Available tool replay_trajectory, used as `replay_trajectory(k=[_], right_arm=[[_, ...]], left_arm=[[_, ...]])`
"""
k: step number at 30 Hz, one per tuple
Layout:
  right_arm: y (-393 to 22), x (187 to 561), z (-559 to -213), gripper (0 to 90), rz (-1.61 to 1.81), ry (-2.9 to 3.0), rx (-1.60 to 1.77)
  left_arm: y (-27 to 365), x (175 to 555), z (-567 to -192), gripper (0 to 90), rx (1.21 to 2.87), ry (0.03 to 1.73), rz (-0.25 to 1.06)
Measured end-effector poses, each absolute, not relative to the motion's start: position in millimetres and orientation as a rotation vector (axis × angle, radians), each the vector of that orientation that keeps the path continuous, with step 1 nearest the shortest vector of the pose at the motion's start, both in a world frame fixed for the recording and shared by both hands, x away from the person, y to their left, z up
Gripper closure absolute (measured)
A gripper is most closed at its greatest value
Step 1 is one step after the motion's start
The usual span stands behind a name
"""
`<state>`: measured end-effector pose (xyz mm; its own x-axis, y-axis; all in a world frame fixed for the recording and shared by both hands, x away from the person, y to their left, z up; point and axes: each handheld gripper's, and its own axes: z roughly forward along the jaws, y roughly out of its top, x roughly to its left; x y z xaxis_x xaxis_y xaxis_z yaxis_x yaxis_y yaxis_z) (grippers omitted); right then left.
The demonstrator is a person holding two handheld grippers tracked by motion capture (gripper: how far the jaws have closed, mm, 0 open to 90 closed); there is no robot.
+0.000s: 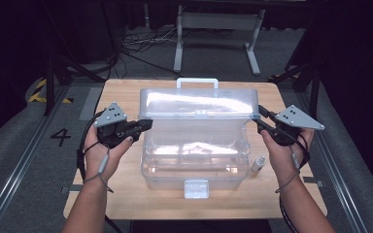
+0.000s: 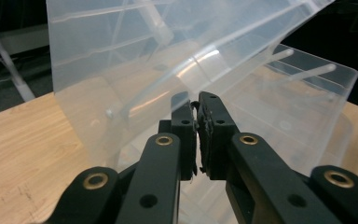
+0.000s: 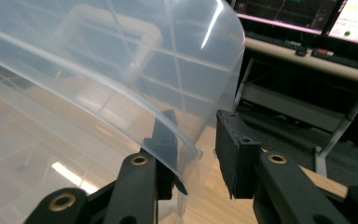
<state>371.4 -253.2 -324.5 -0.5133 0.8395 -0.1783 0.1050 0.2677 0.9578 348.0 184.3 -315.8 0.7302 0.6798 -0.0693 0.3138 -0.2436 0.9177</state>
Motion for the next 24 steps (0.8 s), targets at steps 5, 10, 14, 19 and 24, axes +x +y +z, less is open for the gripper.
replay_trajectory(k=[5, 10, 14, 19, 24], right_arm=[[-256, 376, -322, 70.0, 1.311, 1.849, 0.87], [-255, 378, -320, 70.4, 1.294, 1.856, 0.865], [-255, 380, -319, 70.5, 1.293, 1.856, 0.865], [-255, 383, -317, 70.7, 1.289, 1.863, 0.866], [-256, 387, -314, 70.8, 1.283, 1.874, 0.871]], left_arm=[[191, 339, -317, 86.8, 1.884, 0.768, 0.412], [201, 332, -320, 86.8, 1.918, 0.778, 0.393], [208, 327, -327, 87.1, 1.948, 0.782, 0.367], [211, 323, -333, 89.3, 1.979, 0.774, 0.361], [207, 314, -344, 89.6, 2.011, 0.747, 0.331]])
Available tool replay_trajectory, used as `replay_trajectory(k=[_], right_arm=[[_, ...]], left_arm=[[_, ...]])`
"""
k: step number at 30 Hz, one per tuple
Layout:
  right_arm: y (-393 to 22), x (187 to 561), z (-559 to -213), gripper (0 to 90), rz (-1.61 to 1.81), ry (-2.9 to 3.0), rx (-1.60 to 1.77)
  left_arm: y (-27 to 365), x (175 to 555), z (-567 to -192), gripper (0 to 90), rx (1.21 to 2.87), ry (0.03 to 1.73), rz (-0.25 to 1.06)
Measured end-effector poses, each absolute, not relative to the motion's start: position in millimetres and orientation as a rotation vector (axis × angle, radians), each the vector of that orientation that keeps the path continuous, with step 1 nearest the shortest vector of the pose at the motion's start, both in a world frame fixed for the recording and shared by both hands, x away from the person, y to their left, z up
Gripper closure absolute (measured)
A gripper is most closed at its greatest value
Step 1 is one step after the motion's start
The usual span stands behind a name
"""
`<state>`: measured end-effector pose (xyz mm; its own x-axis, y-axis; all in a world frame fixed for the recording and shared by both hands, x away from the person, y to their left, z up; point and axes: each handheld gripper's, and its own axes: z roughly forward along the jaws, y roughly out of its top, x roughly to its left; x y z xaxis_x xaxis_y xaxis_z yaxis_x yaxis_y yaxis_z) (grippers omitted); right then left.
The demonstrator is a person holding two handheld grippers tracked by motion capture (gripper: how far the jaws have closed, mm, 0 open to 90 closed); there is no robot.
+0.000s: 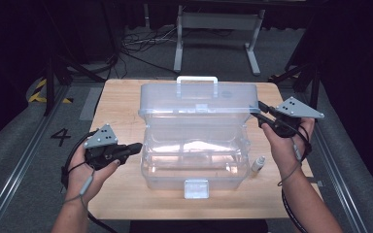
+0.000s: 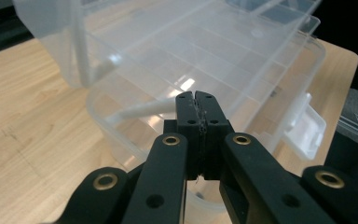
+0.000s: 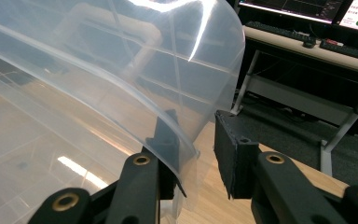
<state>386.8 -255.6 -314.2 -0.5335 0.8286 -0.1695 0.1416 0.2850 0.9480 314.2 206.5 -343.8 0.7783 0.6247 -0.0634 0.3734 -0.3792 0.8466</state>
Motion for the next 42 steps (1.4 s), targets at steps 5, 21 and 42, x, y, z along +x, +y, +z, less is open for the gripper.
replay_trajectory(k=[5, 21, 42], right_arm=[[-255, 390, -313, 70.8, 1.29, 1.874, 0.879], [-256, 395, -309, 71.1, 1.28, 1.894, 0.895], [-252, 401, -306, 70.7, 1.281, 1.858, 0.892]], left_arm=[[205, 306, -358, 89.6, 2.045, 0.716, 0.285], [198, 312, -391, 89.7, 2.184, 0.677, 0.12], [196, 317, -394, 89.9, 2.193, 0.689, 0.096]])
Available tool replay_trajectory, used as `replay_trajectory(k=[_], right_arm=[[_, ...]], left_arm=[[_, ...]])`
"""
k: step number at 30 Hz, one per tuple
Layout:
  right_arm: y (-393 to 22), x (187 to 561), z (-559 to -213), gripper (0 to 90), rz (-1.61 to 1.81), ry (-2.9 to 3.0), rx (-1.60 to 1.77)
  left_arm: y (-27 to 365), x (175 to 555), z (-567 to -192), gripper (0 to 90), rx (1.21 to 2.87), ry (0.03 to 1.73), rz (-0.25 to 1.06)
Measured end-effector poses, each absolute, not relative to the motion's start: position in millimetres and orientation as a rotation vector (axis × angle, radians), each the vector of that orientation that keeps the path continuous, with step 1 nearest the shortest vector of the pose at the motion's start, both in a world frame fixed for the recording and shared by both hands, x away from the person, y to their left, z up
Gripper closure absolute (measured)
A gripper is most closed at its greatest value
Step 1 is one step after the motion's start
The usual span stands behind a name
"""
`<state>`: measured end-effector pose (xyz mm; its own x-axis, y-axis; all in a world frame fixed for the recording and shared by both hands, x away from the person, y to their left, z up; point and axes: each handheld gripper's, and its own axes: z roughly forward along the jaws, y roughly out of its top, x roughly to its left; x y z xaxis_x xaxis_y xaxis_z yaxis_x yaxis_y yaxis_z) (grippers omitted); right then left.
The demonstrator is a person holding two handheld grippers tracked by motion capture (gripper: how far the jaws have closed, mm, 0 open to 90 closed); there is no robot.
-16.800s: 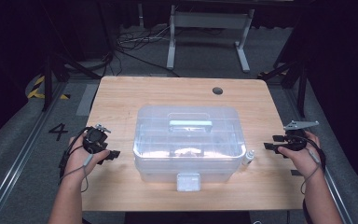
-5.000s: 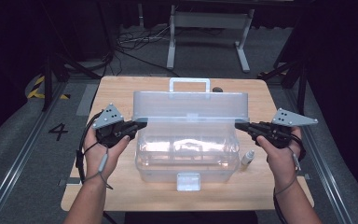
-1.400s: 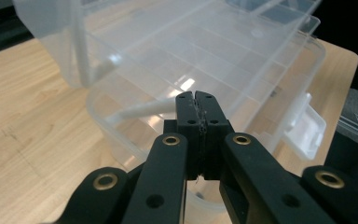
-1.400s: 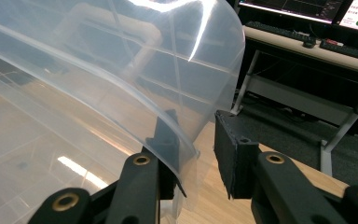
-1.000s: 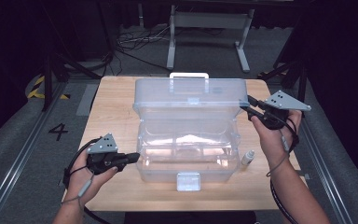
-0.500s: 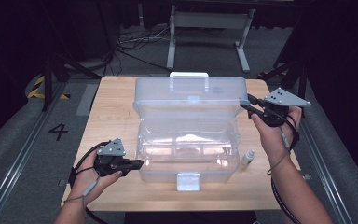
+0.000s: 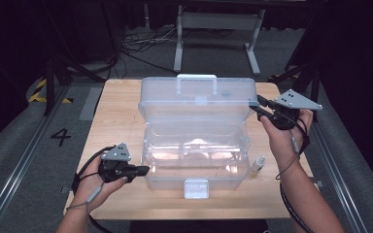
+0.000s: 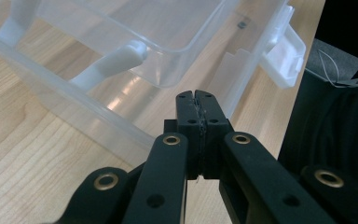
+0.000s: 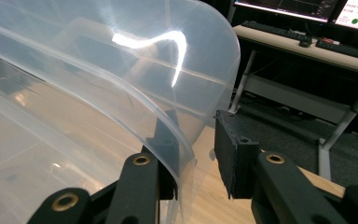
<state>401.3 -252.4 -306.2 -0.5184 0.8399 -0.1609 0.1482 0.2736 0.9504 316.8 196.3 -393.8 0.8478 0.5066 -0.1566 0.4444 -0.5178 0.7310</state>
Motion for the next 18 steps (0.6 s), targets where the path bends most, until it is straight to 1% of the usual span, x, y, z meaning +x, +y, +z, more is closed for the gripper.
replay_trajectory(k=[13, 18], right_arm=[[-246, 409, -302, 70.7, 1.259, 1.802, 0.889], [-245, 418, -298, 71.9, 1.244, 1.806, 0.914]], left_arm=[[193, 321, -396, 89.9, 2.209, 0.678, 0.091], [194, 321, -396, 89.9, 2.206, 0.677, 0.089]])
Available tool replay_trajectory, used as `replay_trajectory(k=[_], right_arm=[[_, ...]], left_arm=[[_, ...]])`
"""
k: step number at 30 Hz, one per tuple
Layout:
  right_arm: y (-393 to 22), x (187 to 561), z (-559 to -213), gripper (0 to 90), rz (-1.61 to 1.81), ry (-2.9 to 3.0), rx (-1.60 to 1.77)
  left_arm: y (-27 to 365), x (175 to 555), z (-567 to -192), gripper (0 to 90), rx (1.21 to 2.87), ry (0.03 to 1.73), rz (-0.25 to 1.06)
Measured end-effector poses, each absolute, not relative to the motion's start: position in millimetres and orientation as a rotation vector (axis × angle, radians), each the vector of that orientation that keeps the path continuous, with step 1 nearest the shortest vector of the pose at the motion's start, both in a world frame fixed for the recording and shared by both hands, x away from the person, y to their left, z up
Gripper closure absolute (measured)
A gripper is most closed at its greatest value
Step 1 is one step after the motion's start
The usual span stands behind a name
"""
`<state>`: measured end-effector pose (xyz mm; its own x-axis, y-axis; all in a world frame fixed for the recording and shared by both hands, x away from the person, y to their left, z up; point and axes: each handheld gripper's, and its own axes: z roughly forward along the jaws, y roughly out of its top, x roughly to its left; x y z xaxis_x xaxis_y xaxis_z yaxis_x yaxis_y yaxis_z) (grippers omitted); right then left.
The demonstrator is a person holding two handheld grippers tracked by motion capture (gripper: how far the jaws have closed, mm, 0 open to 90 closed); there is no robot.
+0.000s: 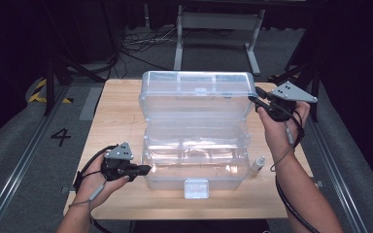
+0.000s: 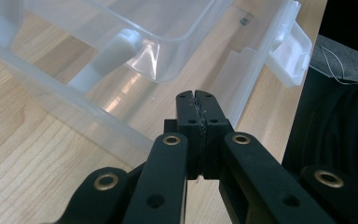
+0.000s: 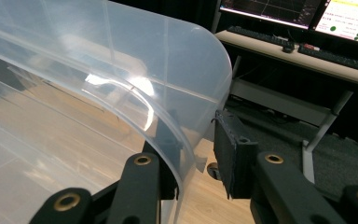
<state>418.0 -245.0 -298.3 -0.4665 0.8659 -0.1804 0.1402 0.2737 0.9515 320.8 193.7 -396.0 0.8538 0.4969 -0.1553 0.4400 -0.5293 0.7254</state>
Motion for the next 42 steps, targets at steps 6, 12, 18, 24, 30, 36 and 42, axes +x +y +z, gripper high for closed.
replay_trajectory(k=[6, 12, 18, 24, 30, 36, 42], right_arm=[[-243, 430, -291, 73.0, 1.202, 1.847, 0.955], [-243, 443, -287, 74.0, 1.182, 1.871, 0.975], [-242, 452, -286, 74.3, 1.186, 1.87, 0.973], [-242, 461, -287, 74.8, 1.195, 1.86, 0.971], [-241, 468, -288, 75.9, 1.193, 1.851, 0.972], [-240, 475, -290, 77.0, 1.199, 1.837, 0.974], [-239, 481, -293, 78.1, 1.208, 1.82, 0.988]], left_arm=[[194, 321, -396, 90.0, 2.201, 0.675, 0.084], [194, 320, -397, 89.9, 2.2, 0.677, 0.093], [194, 320, -397, 89.9, 2.196, 0.681, 0.097], [194, 319, -397, 89.9, 2.19, 0.683, 0.096], [195, 320, -398, 89.9, 2.19, 0.681, 0.093], [195, 320, -398, 90.0, 2.187, 0.679, 0.087], [195, 320, -398, 90.0, 2.189, 0.678, 0.089]])
